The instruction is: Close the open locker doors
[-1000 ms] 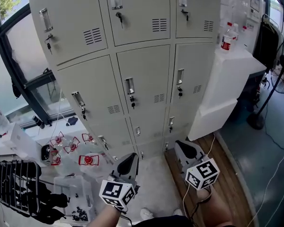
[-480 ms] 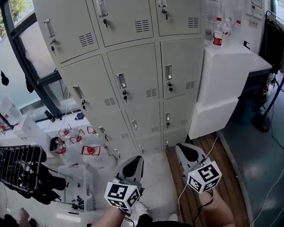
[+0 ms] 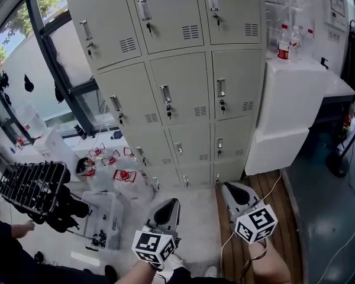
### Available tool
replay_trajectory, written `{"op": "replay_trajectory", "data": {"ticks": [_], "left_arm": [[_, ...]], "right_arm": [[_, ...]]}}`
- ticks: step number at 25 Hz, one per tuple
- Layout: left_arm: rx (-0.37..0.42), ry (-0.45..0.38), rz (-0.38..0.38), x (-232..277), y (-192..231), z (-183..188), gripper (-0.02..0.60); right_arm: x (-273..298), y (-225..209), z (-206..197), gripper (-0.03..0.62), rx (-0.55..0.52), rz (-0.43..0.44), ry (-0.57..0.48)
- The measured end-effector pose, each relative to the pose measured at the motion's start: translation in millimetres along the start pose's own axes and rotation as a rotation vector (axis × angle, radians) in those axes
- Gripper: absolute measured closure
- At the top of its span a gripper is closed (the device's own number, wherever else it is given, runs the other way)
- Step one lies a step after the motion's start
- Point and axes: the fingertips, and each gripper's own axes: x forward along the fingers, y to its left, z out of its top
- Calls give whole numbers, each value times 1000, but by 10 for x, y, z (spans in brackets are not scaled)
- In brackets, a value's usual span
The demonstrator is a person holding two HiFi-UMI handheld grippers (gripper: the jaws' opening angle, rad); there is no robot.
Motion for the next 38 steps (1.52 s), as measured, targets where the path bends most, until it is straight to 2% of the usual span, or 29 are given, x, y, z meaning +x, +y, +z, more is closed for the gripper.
{"op": "replay_trajectory", "data": {"ticks": [8, 20, 38], "left_arm": [[1, -33, 29, -184, 18, 77, 580], [3, -92, 28, -479, -90, 244, 580], [14, -113, 21, -714, -157, 316, 580]], "right_arm": [[-44, 167, 63, 593, -9, 22, -19], [-236, 455, 228, 594, -57, 40, -38], [-341, 678, 252, 594, -70, 45, -32]]}}
